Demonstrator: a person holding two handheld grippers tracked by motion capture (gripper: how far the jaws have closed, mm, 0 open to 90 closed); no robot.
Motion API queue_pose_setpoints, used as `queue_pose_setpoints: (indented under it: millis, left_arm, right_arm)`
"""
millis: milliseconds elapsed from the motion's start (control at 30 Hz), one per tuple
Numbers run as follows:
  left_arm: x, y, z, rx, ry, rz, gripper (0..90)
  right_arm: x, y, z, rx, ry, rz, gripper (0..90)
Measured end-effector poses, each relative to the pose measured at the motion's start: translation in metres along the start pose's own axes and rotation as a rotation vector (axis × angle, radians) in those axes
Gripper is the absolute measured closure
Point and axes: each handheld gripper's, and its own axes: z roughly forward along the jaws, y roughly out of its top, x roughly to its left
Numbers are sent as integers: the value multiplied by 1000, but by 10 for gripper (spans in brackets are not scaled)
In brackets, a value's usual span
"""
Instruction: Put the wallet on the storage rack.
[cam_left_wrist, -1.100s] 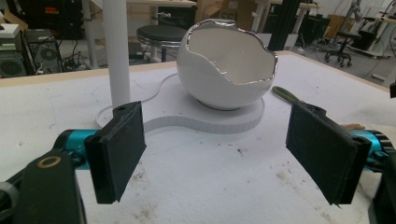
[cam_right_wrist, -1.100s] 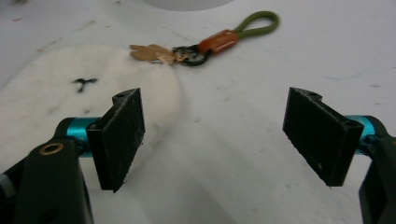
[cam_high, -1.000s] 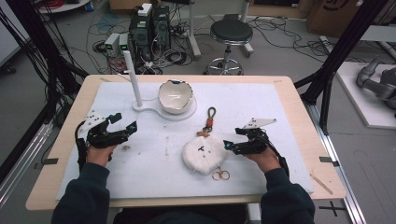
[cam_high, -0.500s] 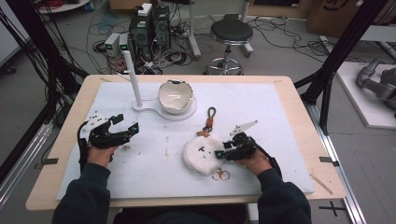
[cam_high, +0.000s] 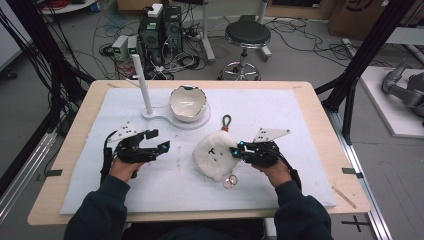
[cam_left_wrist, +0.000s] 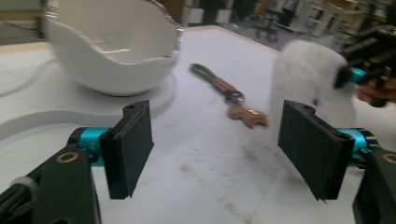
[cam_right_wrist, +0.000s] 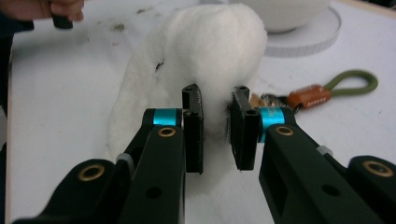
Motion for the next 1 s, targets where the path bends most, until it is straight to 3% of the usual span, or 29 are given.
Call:
queue_pose_setpoints:
  millis: [33,100,133,233,367,400,433,467,533,633,667,700,767,833,867,900,933,1000]
  left_arm:
    - [0,0,0,0,0,0,284]
    - [-9,-1,11,11,-73,0,283]
    - [-9,-1,11,11,-73,0,283]
    - [-19,-1,22,34,-127,20,281]
    - [-29,-2,33,63,-172,36,301]
    - [-30,-3,34,75,-180,45,366]
    - [-31,-3,35,81,-183,58,366]
    - [-33,-4,35,97,-166,110,607]
    - [-33,-3,34,101,-171,116,701]
    - [-33,-2,31,70,-182,125,739]
    - [-33,-1,30,56,-185,131,760]
    - [-32,0,28,38,-186,130,760]
    - [-32,2,25,9,-199,137,774]
    - [-31,3,22,-19,-208,142,775]
    - [-31,3,21,-32,-216,142,776]
    - [-31,4,19,-58,-225,141,776]
    - [-30,5,17,-76,-233,143,779]
    - [-30,6,15,-103,-256,141,780]
  right_arm:
    - [0,0,0,0,0,0,782]
    - [5,5,0,-39,7,-19,783]
    - [5,5,0,-39,7,-19,783]
    - [13,10,2,-82,6,-51,783]
    - [18,14,6,-92,16,-69,782]
    - [19,14,7,-89,22,-70,782]
    - [19,14,7,-89,22,-70,782]
    - [20,15,9,-85,21,-75,780]
    - [20,14,10,-75,21,-69,774]
    - [18,14,10,-70,25,-55,749]
    - [17,13,11,-69,15,-36,668]
    - [17,13,11,-69,15,-36,668]
    - [12,11,11,-68,-5,11,481]
    - [10,10,12,-58,-6,29,453]
    - [6,8,14,-44,19,55,388]
    - [6,8,14,-44,19,55,388]
    - [4,5,20,5,68,85,375]
    - [4,2,26,35,115,99,363]
